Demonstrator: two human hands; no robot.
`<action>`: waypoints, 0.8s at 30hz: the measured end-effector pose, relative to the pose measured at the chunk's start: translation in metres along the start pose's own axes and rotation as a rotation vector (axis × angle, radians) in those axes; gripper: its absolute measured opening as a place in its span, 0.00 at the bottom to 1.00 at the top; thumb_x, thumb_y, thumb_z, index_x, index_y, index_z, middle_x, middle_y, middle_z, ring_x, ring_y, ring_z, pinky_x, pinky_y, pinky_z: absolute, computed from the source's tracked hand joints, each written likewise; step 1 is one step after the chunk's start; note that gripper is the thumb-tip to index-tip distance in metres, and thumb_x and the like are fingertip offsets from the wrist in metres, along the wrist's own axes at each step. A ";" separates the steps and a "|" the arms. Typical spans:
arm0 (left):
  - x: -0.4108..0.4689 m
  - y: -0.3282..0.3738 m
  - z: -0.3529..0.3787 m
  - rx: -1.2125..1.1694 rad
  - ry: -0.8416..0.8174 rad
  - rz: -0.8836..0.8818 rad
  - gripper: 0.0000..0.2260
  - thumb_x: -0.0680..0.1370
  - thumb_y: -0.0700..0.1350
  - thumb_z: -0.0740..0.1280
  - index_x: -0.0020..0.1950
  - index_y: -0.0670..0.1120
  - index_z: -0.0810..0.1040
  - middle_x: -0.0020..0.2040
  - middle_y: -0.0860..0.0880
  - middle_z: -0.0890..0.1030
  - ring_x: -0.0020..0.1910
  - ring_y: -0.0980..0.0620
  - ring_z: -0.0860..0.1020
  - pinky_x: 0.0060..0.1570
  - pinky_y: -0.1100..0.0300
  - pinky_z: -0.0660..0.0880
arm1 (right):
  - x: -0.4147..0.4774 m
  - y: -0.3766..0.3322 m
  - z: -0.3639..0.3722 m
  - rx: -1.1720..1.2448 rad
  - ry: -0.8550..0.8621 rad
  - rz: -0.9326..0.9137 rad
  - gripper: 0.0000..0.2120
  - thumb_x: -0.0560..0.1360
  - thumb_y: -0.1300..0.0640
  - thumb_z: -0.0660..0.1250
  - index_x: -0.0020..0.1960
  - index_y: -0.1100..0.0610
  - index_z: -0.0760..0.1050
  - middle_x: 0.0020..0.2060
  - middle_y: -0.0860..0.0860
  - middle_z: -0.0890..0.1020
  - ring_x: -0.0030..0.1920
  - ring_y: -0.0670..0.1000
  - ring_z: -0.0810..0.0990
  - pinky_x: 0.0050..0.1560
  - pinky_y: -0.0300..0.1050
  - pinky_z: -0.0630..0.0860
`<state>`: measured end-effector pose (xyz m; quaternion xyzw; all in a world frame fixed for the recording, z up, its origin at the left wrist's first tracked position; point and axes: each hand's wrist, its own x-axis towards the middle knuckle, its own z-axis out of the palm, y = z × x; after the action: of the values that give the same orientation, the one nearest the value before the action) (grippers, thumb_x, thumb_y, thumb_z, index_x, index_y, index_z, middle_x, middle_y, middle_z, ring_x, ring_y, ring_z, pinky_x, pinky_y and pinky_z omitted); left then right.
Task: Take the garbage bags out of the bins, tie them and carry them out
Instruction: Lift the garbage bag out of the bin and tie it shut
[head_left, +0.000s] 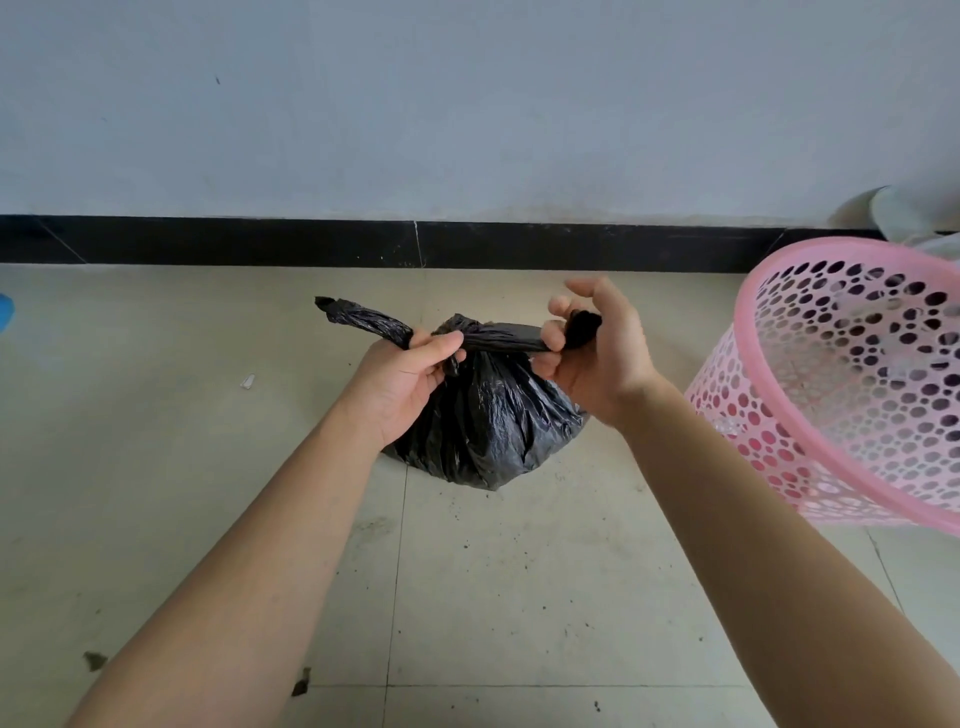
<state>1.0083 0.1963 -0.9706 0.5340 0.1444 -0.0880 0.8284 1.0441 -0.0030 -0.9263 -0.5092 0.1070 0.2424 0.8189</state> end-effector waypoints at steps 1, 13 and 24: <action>0.001 0.000 -0.003 0.009 0.017 0.010 0.22 0.76 0.33 0.70 0.29 0.49 0.64 0.37 0.47 0.79 0.44 0.49 0.81 0.59 0.52 0.76 | 0.000 0.000 -0.005 -0.128 0.011 0.052 0.12 0.78 0.48 0.63 0.45 0.58 0.70 0.26 0.52 0.69 0.27 0.52 0.68 0.30 0.43 0.69; 0.002 0.022 0.000 0.538 -0.137 0.040 0.22 0.73 0.28 0.71 0.32 0.47 0.63 0.40 0.51 0.84 0.46 0.55 0.84 0.48 0.67 0.77 | 0.013 0.009 -0.010 -1.158 -0.327 -0.159 0.25 0.77 0.64 0.63 0.73 0.48 0.71 0.66 0.48 0.78 0.64 0.47 0.76 0.66 0.41 0.72; 0.005 0.005 0.001 0.761 0.315 0.361 0.15 0.69 0.39 0.77 0.48 0.47 0.74 0.45 0.47 0.84 0.44 0.59 0.82 0.43 0.67 0.77 | 0.009 0.008 -0.003 -1.383 -0.277 -0.136 0.15 0.78 0.51 0.69 0.63 0.52 0.74 0.57 0.52 0.79 0.56 0.54 0.78 0.60 0.52 0.74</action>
<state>1.0144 0.1976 -0.9679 0.8241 0.1305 0.0934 0.5432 1.0483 -0.0005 -0.9379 -0.8825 -0.2088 0.2655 0.3271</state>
